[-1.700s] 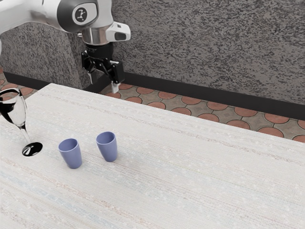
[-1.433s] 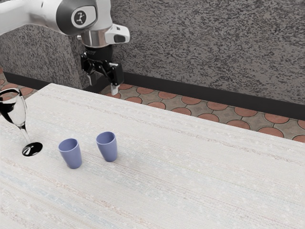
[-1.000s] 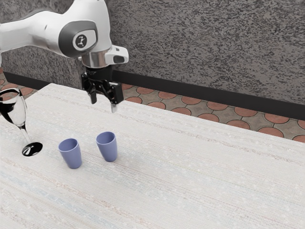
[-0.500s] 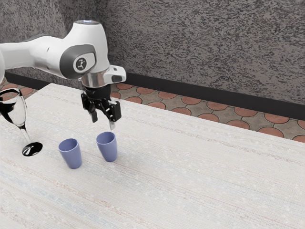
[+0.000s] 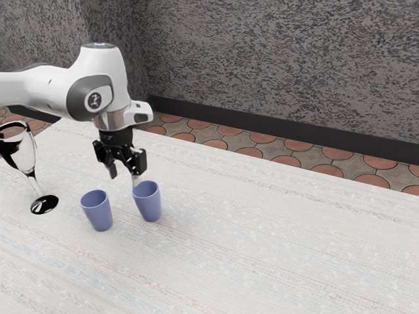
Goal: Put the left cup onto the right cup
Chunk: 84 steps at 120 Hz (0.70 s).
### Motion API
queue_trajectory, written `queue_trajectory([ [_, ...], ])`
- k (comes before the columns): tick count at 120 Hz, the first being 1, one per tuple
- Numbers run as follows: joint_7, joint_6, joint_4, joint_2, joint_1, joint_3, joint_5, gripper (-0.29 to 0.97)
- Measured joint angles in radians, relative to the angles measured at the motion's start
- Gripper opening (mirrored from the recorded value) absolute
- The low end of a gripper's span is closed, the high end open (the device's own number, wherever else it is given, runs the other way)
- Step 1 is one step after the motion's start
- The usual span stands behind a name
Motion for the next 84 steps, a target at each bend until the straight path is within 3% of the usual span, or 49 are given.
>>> queue_trajectory([
  [84,0.008,0.065,-0.118,-0.002,0.103,0.002,-0.001,0.45],
])
